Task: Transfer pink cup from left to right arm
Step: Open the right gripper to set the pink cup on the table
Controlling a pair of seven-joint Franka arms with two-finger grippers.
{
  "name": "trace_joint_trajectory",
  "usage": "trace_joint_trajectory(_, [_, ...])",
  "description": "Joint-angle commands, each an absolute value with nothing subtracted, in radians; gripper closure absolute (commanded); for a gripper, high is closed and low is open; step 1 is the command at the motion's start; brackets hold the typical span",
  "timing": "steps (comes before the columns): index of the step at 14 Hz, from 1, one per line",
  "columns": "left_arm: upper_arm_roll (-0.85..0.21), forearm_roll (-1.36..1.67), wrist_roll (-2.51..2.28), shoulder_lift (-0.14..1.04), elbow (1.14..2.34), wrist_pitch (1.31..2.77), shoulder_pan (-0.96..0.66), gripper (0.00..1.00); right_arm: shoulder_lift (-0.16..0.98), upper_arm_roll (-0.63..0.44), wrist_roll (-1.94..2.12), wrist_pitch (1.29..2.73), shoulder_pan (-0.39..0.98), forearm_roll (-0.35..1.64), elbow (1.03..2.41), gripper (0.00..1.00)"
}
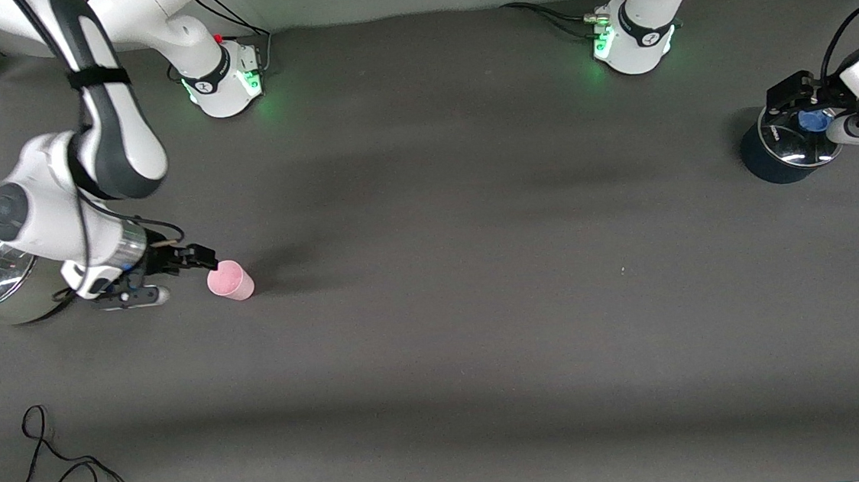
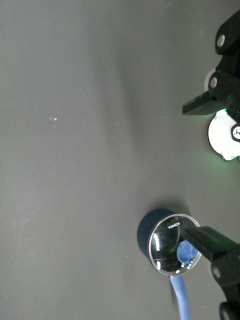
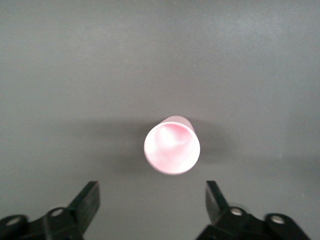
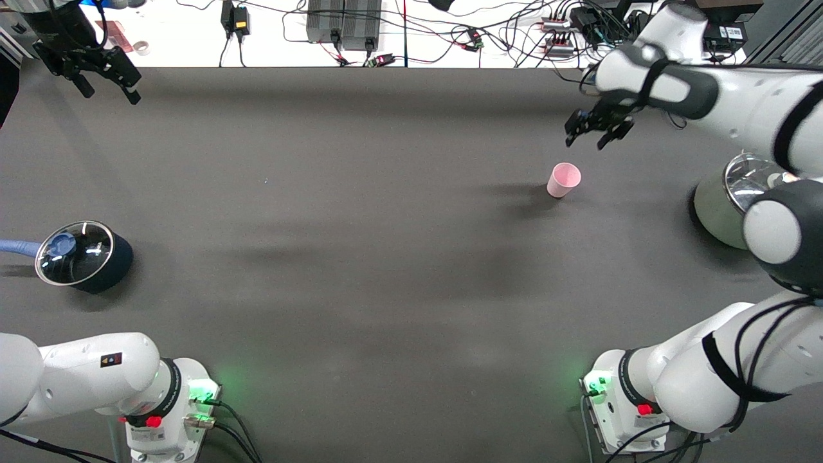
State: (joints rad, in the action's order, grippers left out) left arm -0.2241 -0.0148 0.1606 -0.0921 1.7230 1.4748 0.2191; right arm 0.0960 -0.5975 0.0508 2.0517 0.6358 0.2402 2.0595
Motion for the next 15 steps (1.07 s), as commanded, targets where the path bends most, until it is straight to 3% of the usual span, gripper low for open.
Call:
trace_joint_trajectory(1, [-0.250,-0.049,0.094,-0.127,1.727,1.511,0.213,0.01,0.061,-0.614,0.023,1.865,0.634,0.235,1.914,0.00])
trace_joint_trajectory(8, [-0.233,-0.032,0.052,-0.055,1.713,1.632,0.230,0.01,0.063,-0.638,0.020,1.554,0.640,0.132,1.536,0.00])
trace_joint_trajectory(12, [-0.025,-0.032,0.020,-0.055,1.701,1.640,-0.010,0.01,0.064,-0.640,0.018,1.451,0.638,0.088,1.456,0.00])
trace_joint_trajectory(15, [0.026,-0.032,0.014,-0.061,1.698,1.640,-0.086,0.01,0.075,-0.637,0.020,1.442,0.640,0.083,1.439,0.00])
